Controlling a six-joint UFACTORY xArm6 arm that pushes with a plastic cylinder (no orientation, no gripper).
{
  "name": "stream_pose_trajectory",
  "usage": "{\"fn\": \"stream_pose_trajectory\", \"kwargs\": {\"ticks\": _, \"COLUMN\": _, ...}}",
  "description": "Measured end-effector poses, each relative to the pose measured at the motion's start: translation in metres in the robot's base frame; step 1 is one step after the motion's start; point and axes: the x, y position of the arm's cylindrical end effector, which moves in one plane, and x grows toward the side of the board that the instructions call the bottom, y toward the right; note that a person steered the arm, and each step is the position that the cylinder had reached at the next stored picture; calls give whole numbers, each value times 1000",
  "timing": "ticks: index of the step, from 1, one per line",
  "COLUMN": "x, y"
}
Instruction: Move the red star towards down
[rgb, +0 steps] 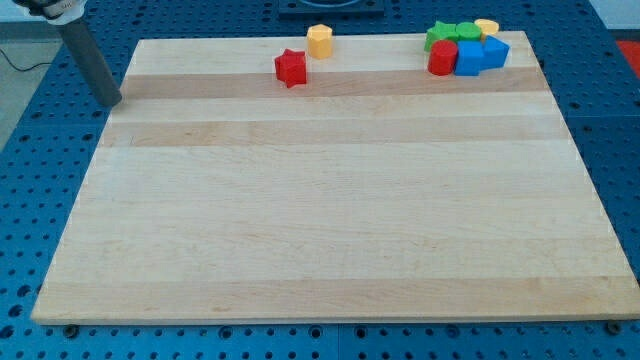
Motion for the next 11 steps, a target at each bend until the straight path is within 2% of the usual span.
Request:
{"fn": "stream_pose_trajectory", "kwargs": {"ticks": 2, "x": -13, "y": 3}}
{"fn": "stream_pose_trajectory", "kwargs": {"ticks": 3, "x": -22, "y": 53}}
{"fn": "stream_pose_trajectory", "kwargs": {"ticks": 4, "x": -22, "y": 127}}
{"fn": "stream_pose_trajectory", "kwargs": {"ticks": 5, "x": -39, "y": 162}}
{"fn": "stream_pose_trajectory", "kwargs": {"ticks": 6, "x": -61, "y": 158}}
{"fn": "stream_pose_trajectory", "kwargs": {"ticks": 7, "x": -78, "y": 188}}
{"fn": "stream_pose_trajectory", "kwargs": {"ticks": 8, "x": -79, "y": 240}}
{"fn": "stream_pose_trajectory", "kwargs": {"ticks": 9, "x": -44, "y": 303}}
{"fn": "stream_pose_trajectory", "kwargs": {"ticks": 10, "x": -21, "y": 340}}
{"fn": "stream_pose_trajectory", "kwargs": {"ticks": 11, "x": -48, "y": 333}}
